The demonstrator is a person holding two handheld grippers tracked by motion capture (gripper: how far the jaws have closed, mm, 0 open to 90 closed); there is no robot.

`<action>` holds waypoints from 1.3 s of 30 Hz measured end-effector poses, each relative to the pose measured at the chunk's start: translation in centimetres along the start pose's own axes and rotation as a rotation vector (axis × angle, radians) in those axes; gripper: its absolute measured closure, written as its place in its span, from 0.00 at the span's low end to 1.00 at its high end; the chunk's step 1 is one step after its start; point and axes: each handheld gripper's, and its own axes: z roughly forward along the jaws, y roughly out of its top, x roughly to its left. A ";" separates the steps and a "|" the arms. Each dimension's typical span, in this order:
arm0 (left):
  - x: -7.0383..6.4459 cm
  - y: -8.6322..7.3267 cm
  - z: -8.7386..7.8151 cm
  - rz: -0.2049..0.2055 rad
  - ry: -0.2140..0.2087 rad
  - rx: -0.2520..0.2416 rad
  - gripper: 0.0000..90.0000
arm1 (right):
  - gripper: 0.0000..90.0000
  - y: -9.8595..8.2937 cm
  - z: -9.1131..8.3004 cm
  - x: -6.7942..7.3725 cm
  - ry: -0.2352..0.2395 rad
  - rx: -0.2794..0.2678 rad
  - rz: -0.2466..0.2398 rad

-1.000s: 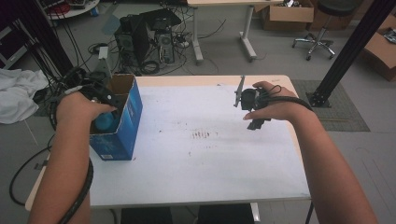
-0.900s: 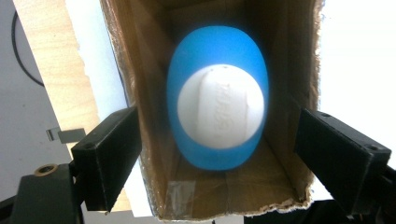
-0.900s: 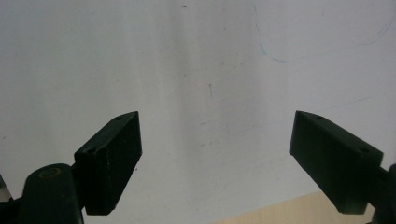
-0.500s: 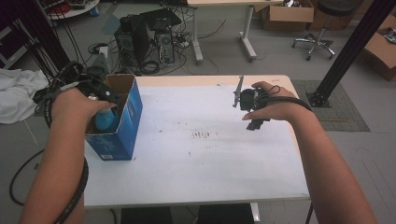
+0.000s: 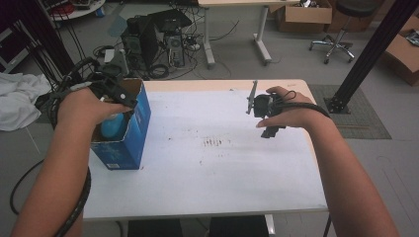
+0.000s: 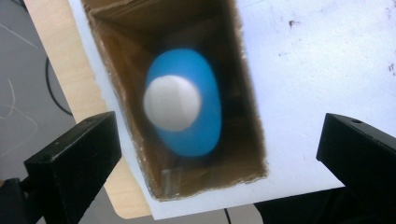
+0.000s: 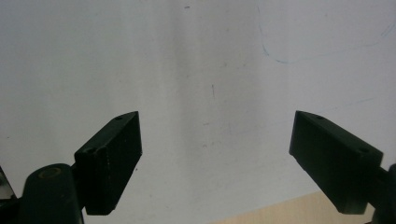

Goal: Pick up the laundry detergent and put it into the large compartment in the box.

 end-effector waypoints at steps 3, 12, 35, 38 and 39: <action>-0.9 0.2 -0.3 0.044 -0.007 -0.001 0.00 | 0.19 0.0 0.0 0.1 -0.001 0.001 0.000; -4.2 0.5 -1.7 0.216 -0.046 -0.039 0.00 | 0.19 -0.1 -0.1 0.1 0.004 0.006 -0.002; -11.6 -0.7 -1.8 0.848 -0.225 -0.100 0.00 | 0.19 0.5 -0.5 1.0 0.010 0.018 -0.056; -12.4 -1.0 -1.8 0.899 -0.236 -0.101 0.00 | 0.19 0.6 -0.5 1.1 0.015 0.015 -0.060; -12.7 -1.1 -1.8 0.923 -0.243 -0.095 0.00 | 0.19 0.7 -0.5 1.2 0.015 0.014 -0.063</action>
